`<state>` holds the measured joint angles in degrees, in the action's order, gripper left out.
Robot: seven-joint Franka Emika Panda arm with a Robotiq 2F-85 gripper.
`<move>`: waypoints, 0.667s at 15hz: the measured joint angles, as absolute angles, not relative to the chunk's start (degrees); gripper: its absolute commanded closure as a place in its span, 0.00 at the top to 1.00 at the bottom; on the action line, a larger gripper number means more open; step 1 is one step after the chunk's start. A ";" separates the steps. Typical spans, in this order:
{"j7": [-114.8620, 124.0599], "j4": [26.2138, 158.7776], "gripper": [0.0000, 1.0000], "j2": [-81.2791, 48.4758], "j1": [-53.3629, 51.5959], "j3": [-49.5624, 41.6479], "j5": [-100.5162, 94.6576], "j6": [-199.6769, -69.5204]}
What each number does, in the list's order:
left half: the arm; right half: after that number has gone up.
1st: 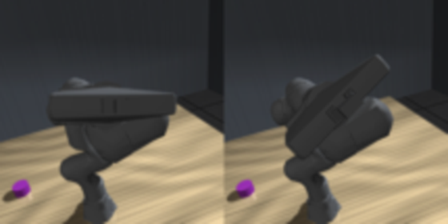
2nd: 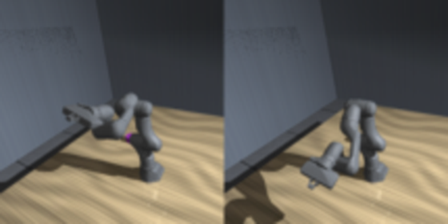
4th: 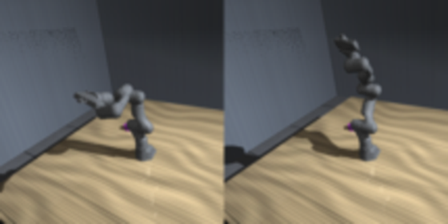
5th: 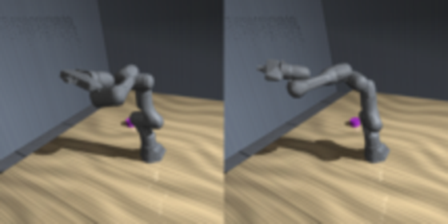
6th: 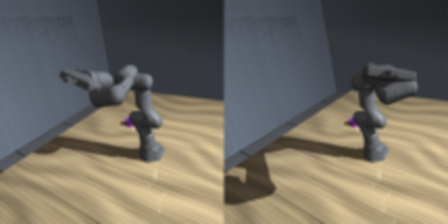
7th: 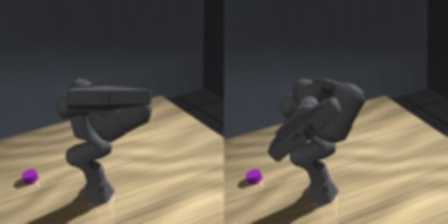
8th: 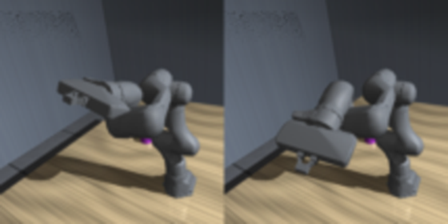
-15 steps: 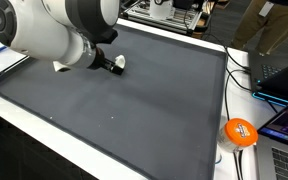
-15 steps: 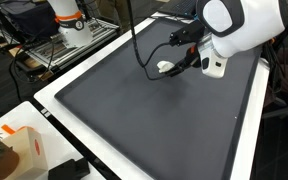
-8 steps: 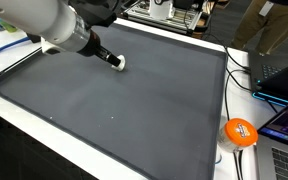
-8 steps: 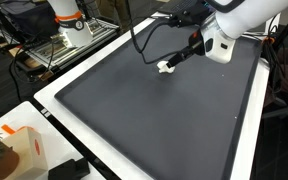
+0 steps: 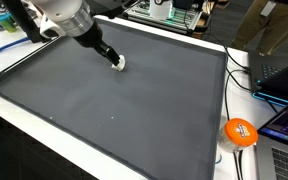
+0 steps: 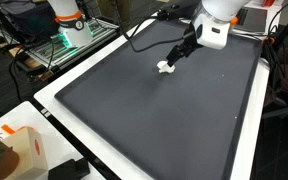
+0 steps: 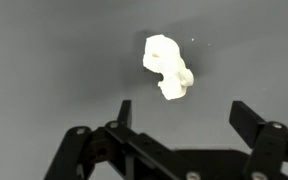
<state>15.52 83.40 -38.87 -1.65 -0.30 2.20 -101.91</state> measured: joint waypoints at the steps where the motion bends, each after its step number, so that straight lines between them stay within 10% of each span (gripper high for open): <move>1: 15.58 86.15 1.00 -37.30 -1.74 -0.65 2.02 -103.53; 10: 10.25 99.85 1.00 -26.73 -1.66 -0.48 1.95 -107.11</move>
<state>10.25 99.85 -26.73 -1.66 -0.48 1.95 -107.11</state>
